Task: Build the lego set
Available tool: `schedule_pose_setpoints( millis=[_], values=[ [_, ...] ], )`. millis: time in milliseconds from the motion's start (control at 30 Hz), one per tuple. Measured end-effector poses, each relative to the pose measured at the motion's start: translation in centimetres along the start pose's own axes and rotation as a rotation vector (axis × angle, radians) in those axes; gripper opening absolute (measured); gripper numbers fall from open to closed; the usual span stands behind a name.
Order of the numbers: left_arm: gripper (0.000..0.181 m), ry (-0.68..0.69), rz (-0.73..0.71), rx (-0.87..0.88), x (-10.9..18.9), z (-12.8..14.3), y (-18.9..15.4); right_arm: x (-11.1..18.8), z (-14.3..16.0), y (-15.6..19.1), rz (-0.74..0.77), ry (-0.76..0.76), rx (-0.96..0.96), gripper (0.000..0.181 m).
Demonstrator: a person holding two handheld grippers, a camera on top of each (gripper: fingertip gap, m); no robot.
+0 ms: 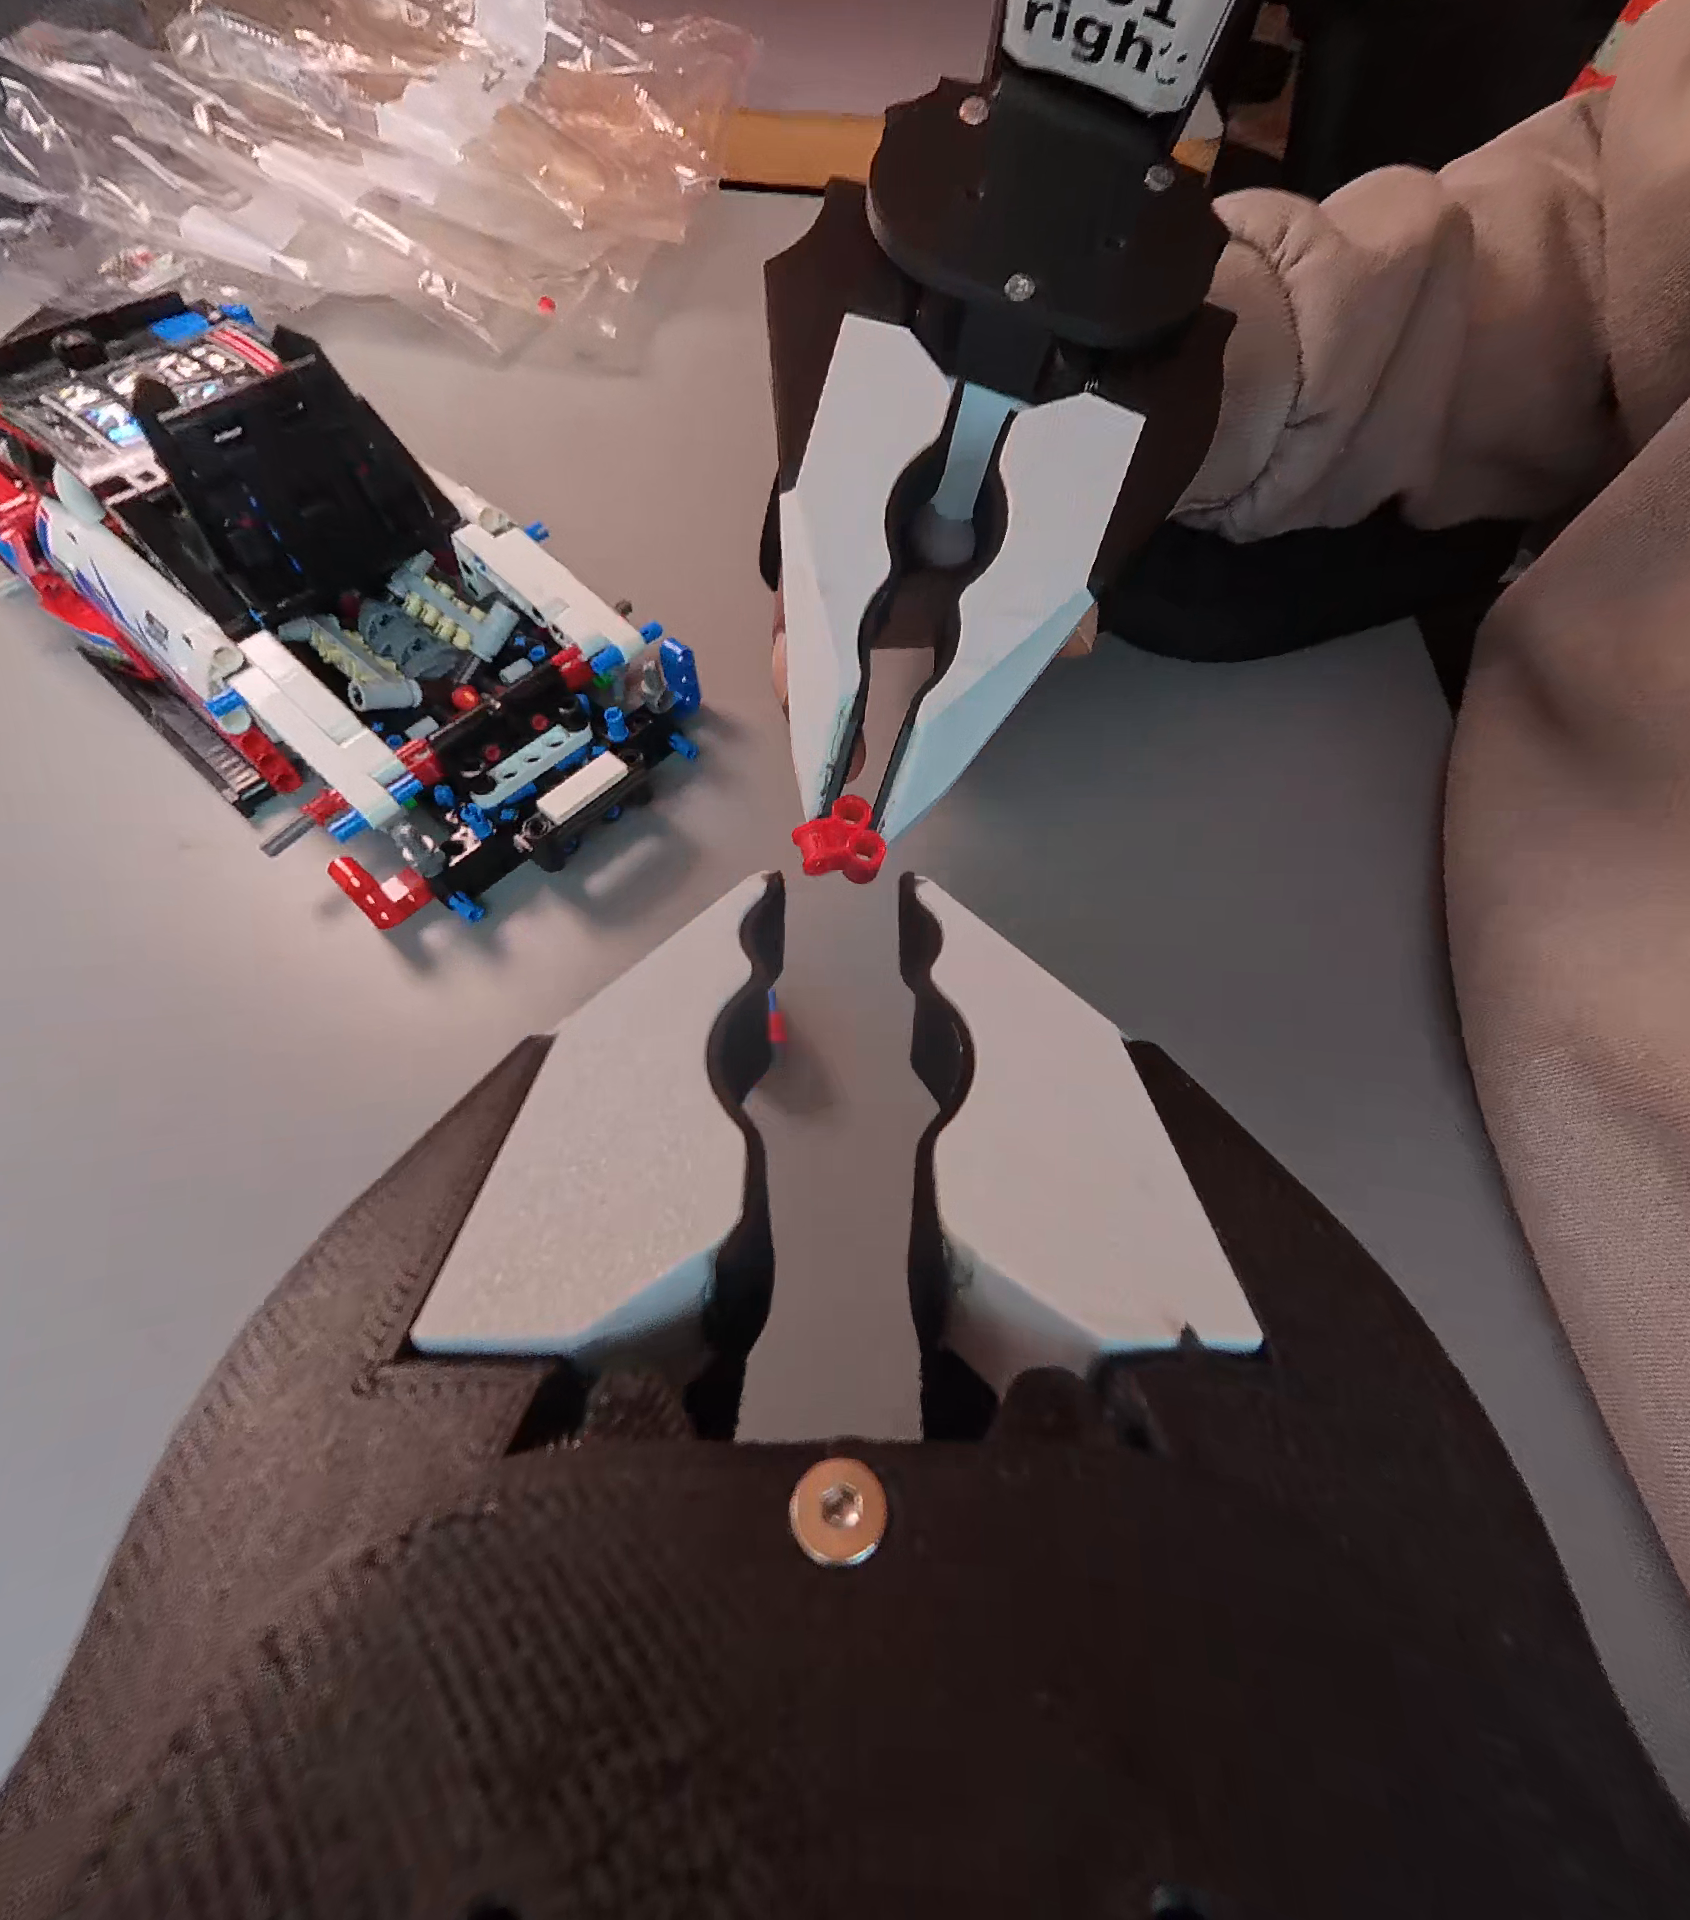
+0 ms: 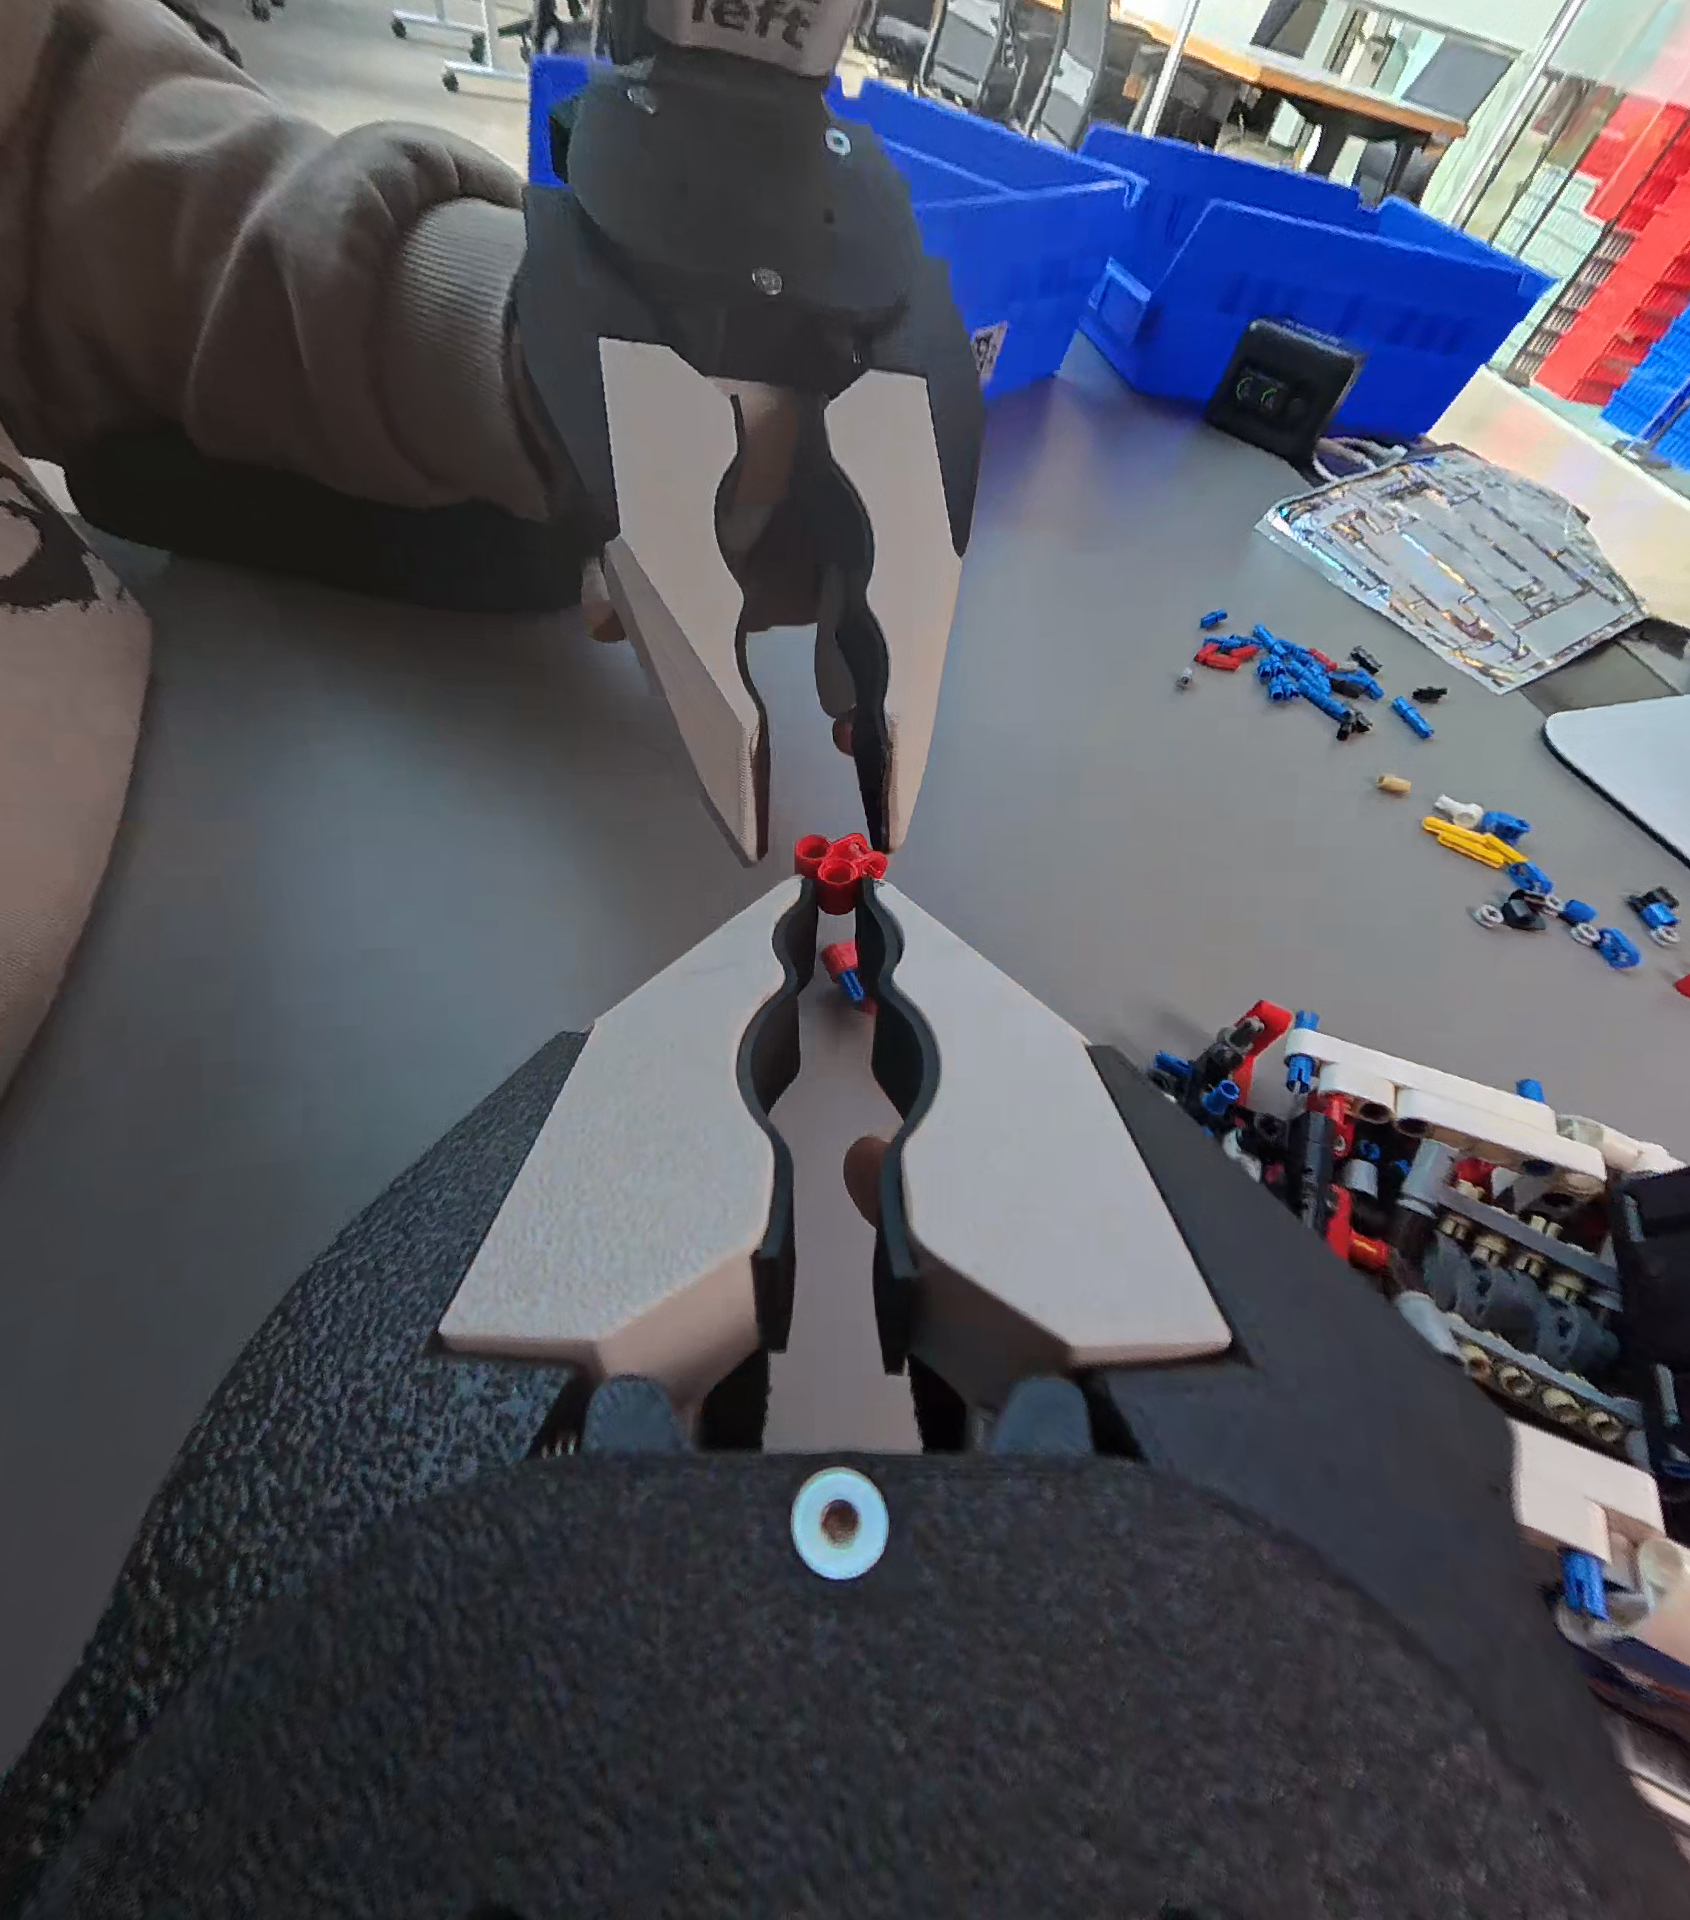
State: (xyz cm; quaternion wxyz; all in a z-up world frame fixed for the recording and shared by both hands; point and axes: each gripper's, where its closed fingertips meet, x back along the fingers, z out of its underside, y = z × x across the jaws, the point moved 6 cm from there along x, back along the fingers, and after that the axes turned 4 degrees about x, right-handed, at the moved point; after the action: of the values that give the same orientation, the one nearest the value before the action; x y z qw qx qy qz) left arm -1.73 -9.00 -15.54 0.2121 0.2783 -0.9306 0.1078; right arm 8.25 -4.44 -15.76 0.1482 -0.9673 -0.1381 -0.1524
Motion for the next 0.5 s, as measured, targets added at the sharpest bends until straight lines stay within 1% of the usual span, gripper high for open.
schedule_pose_setpoints(
  millis=[100,200,367,500],
  values=[
    [0.029,0.103,-0.052,0.011,-0.3,2.0,1.4,0.0,1.2,-0.3,0.005,0.08,-0.021,0.004],
    [0.032,0.168,-0.06,0.026,-1.2,3.2,1.9,-0.2,1.6,-0.3,0.002,0.092,-0.029,0.004],
    [0.032,0.217,-0.071,-0.007,-2.6,3.7,1.8,-0.1,1.4,-0.6,0.012,0.049,-0.066,0.004],
    [0.023,0.215,-0.097,-0.026,-2.8,3.5,2.2,0.5,1.1,-1.2,0.03,-0.007,-0.106,0.004]
  ],
)
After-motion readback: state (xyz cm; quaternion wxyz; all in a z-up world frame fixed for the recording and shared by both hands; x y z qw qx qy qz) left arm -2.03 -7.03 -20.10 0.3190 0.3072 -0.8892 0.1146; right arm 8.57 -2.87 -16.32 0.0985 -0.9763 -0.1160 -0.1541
